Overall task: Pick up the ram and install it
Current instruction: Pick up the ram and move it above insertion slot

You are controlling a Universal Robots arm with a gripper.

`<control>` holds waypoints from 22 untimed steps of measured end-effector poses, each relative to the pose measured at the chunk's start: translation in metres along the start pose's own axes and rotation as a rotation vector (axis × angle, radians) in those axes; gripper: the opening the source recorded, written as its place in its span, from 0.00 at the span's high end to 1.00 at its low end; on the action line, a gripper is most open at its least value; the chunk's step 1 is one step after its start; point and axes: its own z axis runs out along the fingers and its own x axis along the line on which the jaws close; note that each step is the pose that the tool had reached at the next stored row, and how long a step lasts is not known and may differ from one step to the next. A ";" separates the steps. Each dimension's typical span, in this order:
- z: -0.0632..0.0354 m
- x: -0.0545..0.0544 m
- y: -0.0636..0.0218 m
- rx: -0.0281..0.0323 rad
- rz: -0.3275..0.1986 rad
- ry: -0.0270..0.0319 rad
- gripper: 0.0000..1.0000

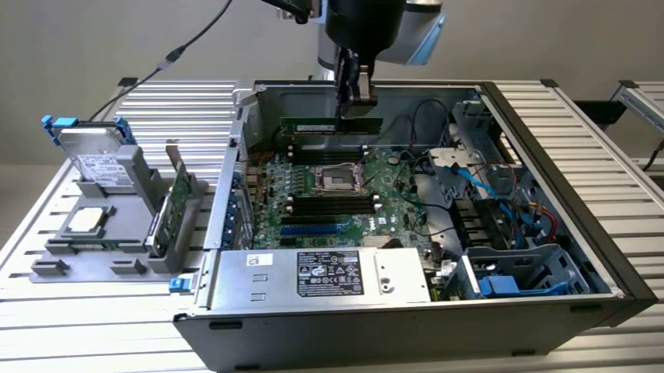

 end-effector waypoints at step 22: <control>0.0318 -0.010 -0.0119 0.0050 0.001 0.0126 0.86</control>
